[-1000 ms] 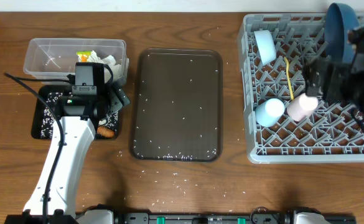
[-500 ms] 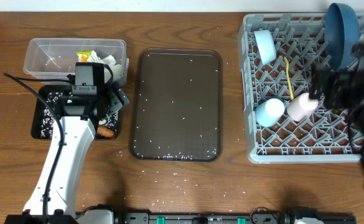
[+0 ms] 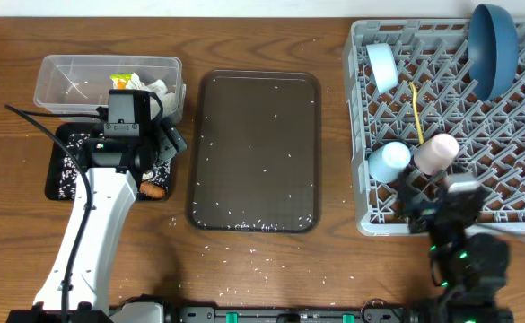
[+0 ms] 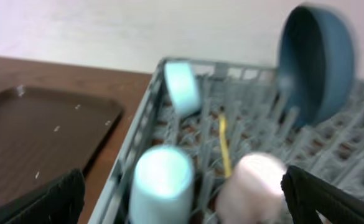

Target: Sort waste into correct bins and load items into the dishwasher rack

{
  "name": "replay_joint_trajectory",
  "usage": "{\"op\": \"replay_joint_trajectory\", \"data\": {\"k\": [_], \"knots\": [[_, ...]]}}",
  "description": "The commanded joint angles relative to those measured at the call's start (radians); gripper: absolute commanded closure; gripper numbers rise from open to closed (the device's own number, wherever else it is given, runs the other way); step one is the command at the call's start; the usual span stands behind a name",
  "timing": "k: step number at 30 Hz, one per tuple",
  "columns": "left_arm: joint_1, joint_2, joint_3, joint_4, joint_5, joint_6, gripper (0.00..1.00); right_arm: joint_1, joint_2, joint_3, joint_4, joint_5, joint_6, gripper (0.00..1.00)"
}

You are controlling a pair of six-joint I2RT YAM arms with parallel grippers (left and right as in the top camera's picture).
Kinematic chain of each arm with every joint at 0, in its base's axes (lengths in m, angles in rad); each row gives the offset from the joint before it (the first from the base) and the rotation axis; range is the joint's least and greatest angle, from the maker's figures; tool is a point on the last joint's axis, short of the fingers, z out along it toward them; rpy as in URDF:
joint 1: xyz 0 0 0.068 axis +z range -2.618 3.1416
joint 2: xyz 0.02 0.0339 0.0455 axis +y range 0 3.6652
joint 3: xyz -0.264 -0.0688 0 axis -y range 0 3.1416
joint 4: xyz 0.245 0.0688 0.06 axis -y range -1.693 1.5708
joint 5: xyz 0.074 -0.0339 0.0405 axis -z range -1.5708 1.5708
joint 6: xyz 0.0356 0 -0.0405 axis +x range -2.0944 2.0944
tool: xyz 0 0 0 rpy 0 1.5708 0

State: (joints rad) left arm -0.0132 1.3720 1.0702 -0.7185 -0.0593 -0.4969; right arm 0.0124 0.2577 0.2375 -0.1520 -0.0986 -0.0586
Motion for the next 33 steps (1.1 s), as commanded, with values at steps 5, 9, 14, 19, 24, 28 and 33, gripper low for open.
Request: {"op": "replay_joint_trajectory", "data": {"k": [5,9,14,19,24,28,33], "knots": [[0.003,-0.003,0.014,-0.003,-0.013,0.006,0.03,0.061,-0.167,-0.156,0.055,0.039,0.021,0.01],[0.003,-0.003,0.014,-0.003,-0.013,0.006,0.03,0.062,-0.198,-0.188,0.055,0.042,0.02,0.01],[0.003,-0.003,0.014,-0.003,-0.013,0.006,0.03,0.062,-0.228,-0.232,0.084,0.042,0.024,0.01],[0.003,-0.003,0.014,-0.003,-0.013,0.006,0.03,0.061,-0.253,-0.232,0.086,0.042,0.024,0.01],[0.003,-0.003,0.014,-0.003,-0.013,0.006,0.03,0.061,-0.253,-0.232,0.084,0.042,0.024,0.01],[0.003,-0.003,0.014,-0.003,-0.013,0.006,0.03,0.061,-0.253,-0.232,0.084,0.042,0.024,0.01],[0.003,-0.003,0.014,-0.003,-0.013,0.006,0.03,0.061,-0.253,-0.232,0.083,0.042,0.024,0.01]]}}
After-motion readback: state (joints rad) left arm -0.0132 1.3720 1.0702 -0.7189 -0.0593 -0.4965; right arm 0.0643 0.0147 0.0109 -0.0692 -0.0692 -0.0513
